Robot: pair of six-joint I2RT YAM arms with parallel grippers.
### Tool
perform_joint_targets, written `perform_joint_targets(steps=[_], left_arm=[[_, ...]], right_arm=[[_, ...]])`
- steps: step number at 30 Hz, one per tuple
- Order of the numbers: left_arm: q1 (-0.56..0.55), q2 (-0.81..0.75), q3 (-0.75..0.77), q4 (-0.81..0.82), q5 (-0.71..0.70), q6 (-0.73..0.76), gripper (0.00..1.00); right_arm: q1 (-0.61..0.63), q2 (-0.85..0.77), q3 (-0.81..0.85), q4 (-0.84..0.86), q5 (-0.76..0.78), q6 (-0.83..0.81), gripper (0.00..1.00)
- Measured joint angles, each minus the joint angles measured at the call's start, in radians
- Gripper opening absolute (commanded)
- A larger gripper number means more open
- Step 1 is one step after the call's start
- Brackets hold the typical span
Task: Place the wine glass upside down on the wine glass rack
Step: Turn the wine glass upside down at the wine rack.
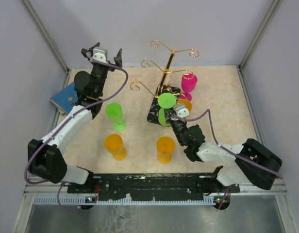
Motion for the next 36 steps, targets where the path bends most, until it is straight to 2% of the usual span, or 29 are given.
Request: perform_joint_targets(steps=[15,27,36], left_arm=[[0.000,-0.026,-0.024,0.010,-0.021,0.002,0.99],[0.000,-0.091,-0.081,0.016,-0.051,0.018,0.99],[0.000,-0.129,-0.111,0.019,-0.055,0.024,0.99]], right_arm=[[0.000,-0.051,0.073,-0.242,-0.244,0.045,0.00],[0.000,0.123,0.250,-0.264,-0.334,0.097,0.00],[0.000,0.231,0.293,-0.200,-0.330,0.120,0.01]])
